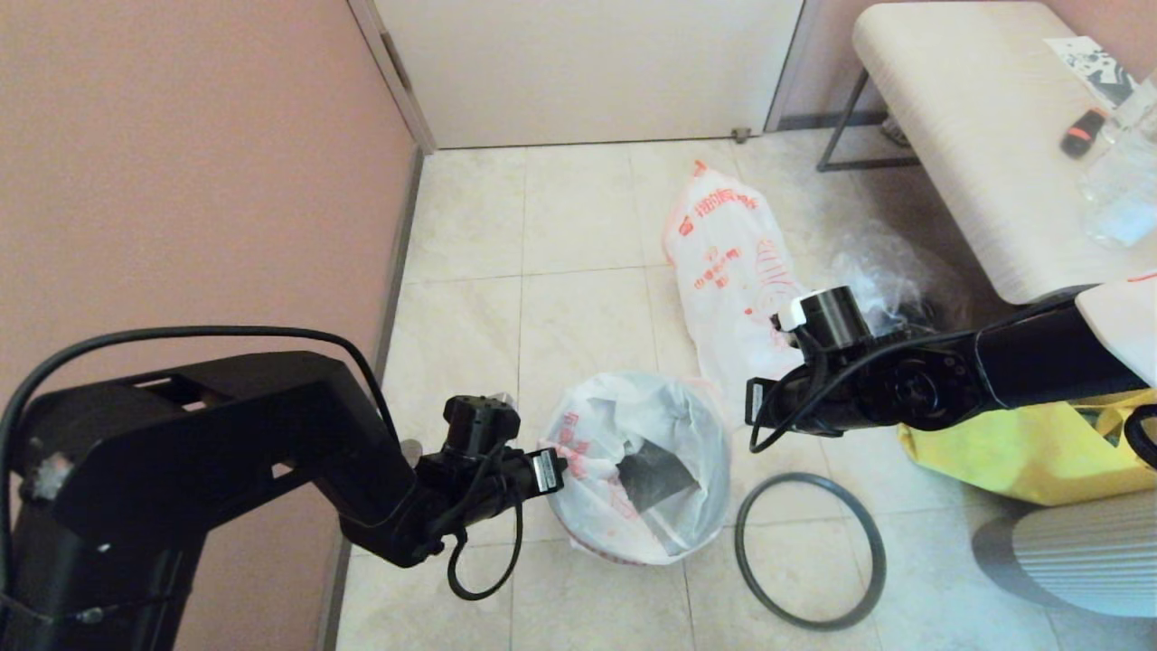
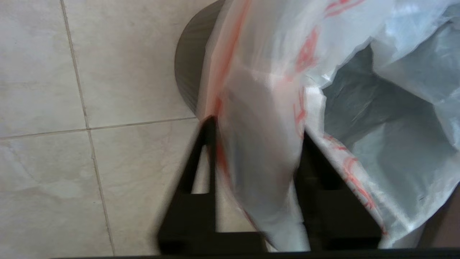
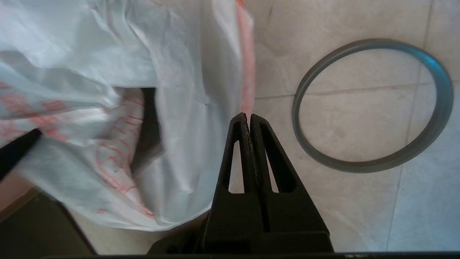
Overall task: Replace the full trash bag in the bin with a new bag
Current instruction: Put the new garbage bag on the trash can
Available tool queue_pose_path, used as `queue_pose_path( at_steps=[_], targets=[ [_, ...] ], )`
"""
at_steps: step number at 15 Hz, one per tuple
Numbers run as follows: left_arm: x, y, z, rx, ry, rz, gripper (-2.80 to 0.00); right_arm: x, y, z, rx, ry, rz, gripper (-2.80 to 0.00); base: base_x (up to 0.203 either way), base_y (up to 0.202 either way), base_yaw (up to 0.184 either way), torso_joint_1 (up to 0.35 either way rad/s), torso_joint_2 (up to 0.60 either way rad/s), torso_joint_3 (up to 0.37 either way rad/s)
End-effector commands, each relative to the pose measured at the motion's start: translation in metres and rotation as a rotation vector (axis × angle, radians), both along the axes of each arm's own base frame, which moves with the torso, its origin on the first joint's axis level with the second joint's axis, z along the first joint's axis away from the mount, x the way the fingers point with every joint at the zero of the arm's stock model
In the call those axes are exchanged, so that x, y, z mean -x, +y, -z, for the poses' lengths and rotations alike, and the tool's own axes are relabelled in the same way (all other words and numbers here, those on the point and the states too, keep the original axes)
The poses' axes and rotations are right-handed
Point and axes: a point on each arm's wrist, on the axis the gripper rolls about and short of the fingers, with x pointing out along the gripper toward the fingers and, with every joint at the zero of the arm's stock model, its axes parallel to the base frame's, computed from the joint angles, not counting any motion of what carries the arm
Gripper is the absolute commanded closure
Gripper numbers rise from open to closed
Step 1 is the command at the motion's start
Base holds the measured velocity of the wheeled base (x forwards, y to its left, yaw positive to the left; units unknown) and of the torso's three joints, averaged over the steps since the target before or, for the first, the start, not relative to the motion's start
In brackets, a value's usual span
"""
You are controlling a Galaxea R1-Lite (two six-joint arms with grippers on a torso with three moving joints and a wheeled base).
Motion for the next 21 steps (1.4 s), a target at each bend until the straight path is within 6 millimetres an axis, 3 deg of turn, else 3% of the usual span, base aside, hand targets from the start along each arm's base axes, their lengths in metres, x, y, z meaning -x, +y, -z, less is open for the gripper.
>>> queue_pose_path(
  at_steps=[1, 3, 5, 8, 9, 12, 15, 18, 21],
  targets=[
    [-0.002, -0.001, 0.011, -0.015, 0.016, -0.005, -2.8, 0.004, 0.003, -0.005, -0.007, -0.014, -0.007, 0.0, 0.0, 0.0, 0.0, 0.0, 0.0, 0.0],
    [-0.004, -0.001, 0.005, -0.016, -0.003, -0.01, -2.8, 0.009, 0.01, -0.013, -0.012, -0.032, -0.028, 0.0, 0.0, 0.0, 0.0, 0.0, 0.0, 0.0],
    [0.0, 0.0, -0.014, 0.004, -0.04, -0.011, -2.8, 0.02, 0.023, -0.022, -0.018, -0.05, -0.066, 0.0, 0.0, 0.0, 0.0, 0.0, 0.0, 0.0],
    [0.019, 0.004, -0.088, 0.058, -0.137, 0.004, -2.8, 0.027, 0.054, -0.03, -0.002, -0.097, -0.107, 0.0, 0.0, 0.0, 0.0, 0.0, 0.0, 0.0],
    [0.028, 0.005, -0.109, 0.074, -0.162, 0.013, 0.0, 0.028, 0.066, -0.028, 0.018, -0.093, -0.125, 0.0, 0.0, 0.0, 0.0, 0.0, 0.0, 0.0],
    [0.047, 0.012, -0.162, 0.116, -0.248, 0.013, 0.0, 0.02, 0.102, -0.006, 0.132, -0.06, -0.127, 0.0, 0.0, 0.0, 0.0, 0.0, 0.0, 0.0],
    [0.044, 0.023, -0.192, 0.069, -0.164, -0.026, 0.0, -0.005, 0.138, 0.018, 0.184, -0.065, -0.121, 0.0, 0.0, 0.0, 0.0, 0.0, 0.0, 0.0],
    [0.039, 0.045, -0.215, 0.036, -0.094, -0.092, 0.0, -0.027, 0.161, 0.084, 0.29, -0.045, -0.172, 0.0, 0.0, 0.0, 0.0, 0.0, 0.0, 0.0],
    [0.038, 0.048, -0.216, 0.044, -0.096, -0.103, 0.0, -0.045, 0.169, 0.144, 0.375, -0.123, -0.243, 0.0, 0.0, 0.0, 0.0, 0.0, 0.0, 0.0]
  ],
)
